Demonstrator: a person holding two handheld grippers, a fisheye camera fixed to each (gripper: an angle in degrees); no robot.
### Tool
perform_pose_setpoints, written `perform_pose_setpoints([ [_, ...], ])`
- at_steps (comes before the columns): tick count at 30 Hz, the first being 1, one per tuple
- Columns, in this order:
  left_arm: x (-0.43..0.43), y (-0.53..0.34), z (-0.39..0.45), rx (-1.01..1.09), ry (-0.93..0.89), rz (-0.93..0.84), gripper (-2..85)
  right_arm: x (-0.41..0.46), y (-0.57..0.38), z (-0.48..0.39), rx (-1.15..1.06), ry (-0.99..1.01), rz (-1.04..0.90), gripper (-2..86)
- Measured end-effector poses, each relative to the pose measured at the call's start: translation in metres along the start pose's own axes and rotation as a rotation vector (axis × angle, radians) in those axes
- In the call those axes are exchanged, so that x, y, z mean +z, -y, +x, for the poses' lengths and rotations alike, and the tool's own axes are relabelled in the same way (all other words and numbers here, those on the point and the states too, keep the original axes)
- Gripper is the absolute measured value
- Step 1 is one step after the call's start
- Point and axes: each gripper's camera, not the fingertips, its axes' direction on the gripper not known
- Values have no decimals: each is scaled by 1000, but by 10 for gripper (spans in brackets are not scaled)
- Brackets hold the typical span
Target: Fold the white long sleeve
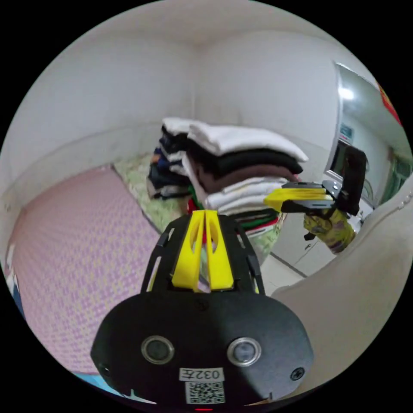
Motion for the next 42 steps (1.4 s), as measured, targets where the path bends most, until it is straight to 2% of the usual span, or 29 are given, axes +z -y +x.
perform_pose_setpoints([
  [5, 49, -80, -38, -251, -76, -316, -10, 106, -43, -10, 39, 291, -240, -10],
  [8, 56, -107, -55, -303, -113, -391, -10, 137, -48, -21, 30, 370, -320, -10],
  [13, 39, -154, -110, -431, -169, -426, -10, 162, -34, -46, 13, 364, -373, -10],
  [18, -5, -221, -166, -497, -218, -420, -9, 198, -9, -88, 8, 353, -424, -10],
  [24, -95, -314, -221, -439, -140, -447, -9, 260, 40, -166, 59, 404, -456, -10],
  [28, -173, -401, -275, -570, -118, -436, -9, 314, 78, -225, 80, 469, -486, -10],
  [35, -306, -543, -353, -824, 25, -390, -9, 388, 151, -312, 56, 598, -518, -10],
  [42, -369, -628, -414, -1048, 58, -248, -9, 437, 199, -361, -19, 639, -557, -10],
])
